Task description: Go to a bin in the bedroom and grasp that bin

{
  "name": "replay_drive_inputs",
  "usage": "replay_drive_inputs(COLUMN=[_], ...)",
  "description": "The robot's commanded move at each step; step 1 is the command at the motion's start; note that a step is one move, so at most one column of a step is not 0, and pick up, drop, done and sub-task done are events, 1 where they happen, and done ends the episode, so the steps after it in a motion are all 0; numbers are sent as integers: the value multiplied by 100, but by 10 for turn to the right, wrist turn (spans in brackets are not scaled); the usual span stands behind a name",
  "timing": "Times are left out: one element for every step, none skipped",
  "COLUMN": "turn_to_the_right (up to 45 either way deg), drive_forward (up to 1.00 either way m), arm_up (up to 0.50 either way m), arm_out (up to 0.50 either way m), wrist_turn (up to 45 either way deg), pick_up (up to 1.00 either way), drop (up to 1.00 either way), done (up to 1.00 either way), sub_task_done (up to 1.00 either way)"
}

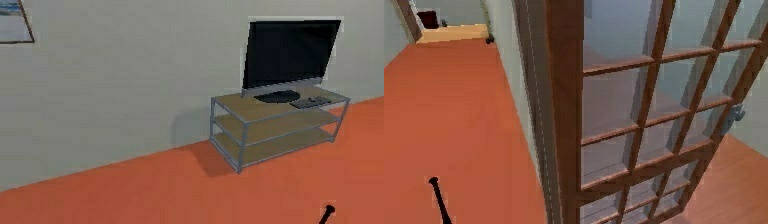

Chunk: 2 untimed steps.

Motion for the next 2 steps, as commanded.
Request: replay_drive_inputs(turn_to_the_right=[0,450], drive_forward=[45,0], arm_up=[0,0], arm_out=[0,0], wrist_turn=[0,0], pick_up=[0,0], drop=[0,0], done=[0,0], sub_task_done=[0,0])
